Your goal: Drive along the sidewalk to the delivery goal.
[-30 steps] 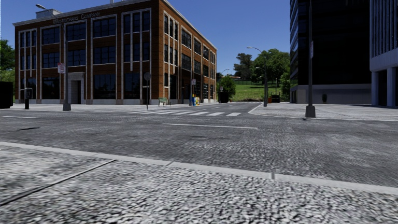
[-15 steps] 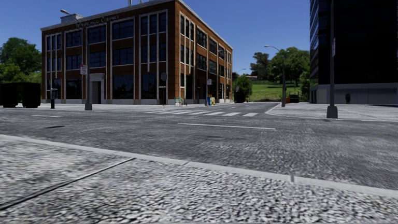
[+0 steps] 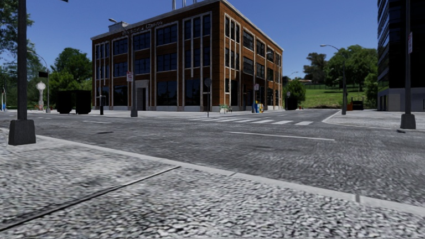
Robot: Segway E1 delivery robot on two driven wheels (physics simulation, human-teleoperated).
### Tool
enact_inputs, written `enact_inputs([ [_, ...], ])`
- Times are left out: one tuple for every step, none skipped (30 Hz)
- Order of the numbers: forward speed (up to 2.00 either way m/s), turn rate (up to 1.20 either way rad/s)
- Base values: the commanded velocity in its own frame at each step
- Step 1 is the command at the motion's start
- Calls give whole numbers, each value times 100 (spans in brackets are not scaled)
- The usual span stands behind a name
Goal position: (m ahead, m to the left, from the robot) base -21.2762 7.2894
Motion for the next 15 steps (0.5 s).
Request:
enact_inputs([
  [0, 52],
  [0, 53],
  [0, 53],
  [0, 53],
  [0, 54],
  [0, 54],
  [0, 55],
  [0, 57],
  [0, 57],
  [0, 60],
  [0, 61],
  [0, 62],
  [0, 62],
  [0, 63],
  [0, 63],
])
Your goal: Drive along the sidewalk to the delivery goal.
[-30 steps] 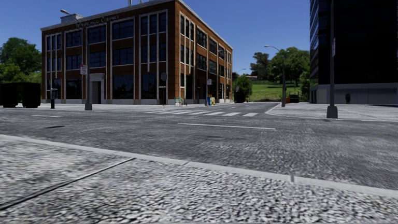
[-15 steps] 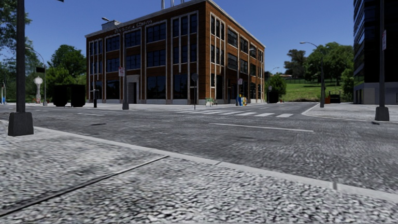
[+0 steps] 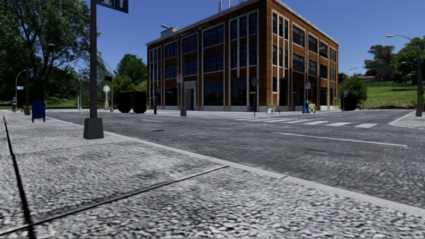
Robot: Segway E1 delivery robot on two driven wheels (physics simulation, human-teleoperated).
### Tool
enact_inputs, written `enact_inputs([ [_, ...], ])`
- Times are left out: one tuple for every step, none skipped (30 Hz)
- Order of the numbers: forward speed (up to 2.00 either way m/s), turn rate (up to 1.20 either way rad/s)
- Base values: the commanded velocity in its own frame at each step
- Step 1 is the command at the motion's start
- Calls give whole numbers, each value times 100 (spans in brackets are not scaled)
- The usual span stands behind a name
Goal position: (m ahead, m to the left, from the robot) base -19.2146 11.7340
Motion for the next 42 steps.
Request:
enact_inputs([
  [0, 63],
  [0, 65],
  [0, 67],
  [0, 68],
  [0, 68],
  [0, 68],
  [0, 69],
  [0, 69],
  [0, 69],
  [0, 69],
  [0, 69],
  [0, 69],
  [0, 70],
  [0, 70],
  [0, 70],
  [0, 70],
  [0, 71],
  [0, 71],
  [0, 72],
  [0, 72],
  [0, 72],
  [0, 72],
  [0, 72],
  [0, 73],
  [0, 75],
  [0, 76],
  [0, 76],
  [0, 77],
  [0, 77],
  [0, 77],
  [0, 77],
  [0, 77],
  [0, 77],
  [0, 77],
  [0, 77],
  [0, 77],
  [0, 77],
  [0, 77],
  [0, 80],
  [0, 80],
  [0, 87],
  [0, 98],
])
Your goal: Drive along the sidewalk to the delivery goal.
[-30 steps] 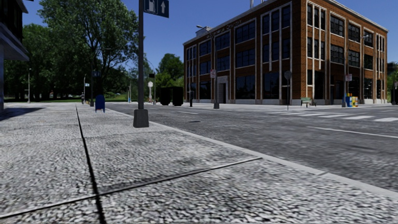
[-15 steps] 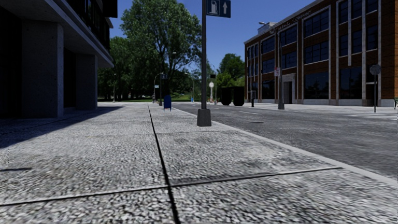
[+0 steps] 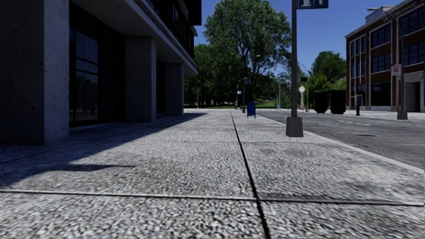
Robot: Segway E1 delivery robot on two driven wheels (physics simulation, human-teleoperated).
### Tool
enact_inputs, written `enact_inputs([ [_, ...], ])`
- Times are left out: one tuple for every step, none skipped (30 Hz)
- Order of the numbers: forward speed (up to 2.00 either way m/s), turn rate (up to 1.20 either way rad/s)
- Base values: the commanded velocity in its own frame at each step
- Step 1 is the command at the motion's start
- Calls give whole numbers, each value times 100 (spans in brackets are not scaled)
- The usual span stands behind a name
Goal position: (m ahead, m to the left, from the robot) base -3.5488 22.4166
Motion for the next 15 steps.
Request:
enact_inputs([
  [0, 103],
  [0, 104],
  [0, 104],
  [0, 104],
  [0, 104],
  [0, 104],
  [0, 104],
  [0, 104],
  [0, 104],
  [0, 104],
  [0, 104],
  [0, 104],
  [0, 103],
  [0, 100],
  [0, 100],
])
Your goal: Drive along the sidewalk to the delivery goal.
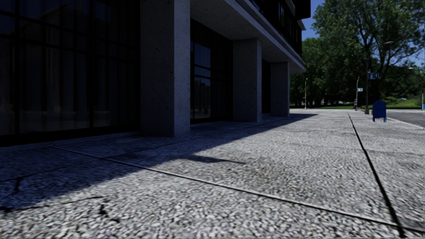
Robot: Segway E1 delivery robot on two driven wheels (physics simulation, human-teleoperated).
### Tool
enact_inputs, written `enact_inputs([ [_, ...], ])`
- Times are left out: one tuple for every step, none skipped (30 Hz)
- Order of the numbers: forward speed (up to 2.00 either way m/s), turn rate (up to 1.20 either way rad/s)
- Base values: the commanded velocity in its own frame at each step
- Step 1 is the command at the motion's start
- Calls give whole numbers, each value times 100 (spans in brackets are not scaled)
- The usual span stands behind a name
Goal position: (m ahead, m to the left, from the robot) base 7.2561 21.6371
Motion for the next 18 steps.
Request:
enact_inputs([
  [0, 100],
  [0, 99],
  [0, 99],
  [0, 99],
  [0, 99],
  [0, 99],
  [0, 99],
  [0, 99],
  [0, 99],
  [0, 99],
  [0, 99],
  [0, 99],
  [0, 99],
  [0, 99],
  [0, 99],
  [0, 99],
  [0, 99],
  [0, 99],
])
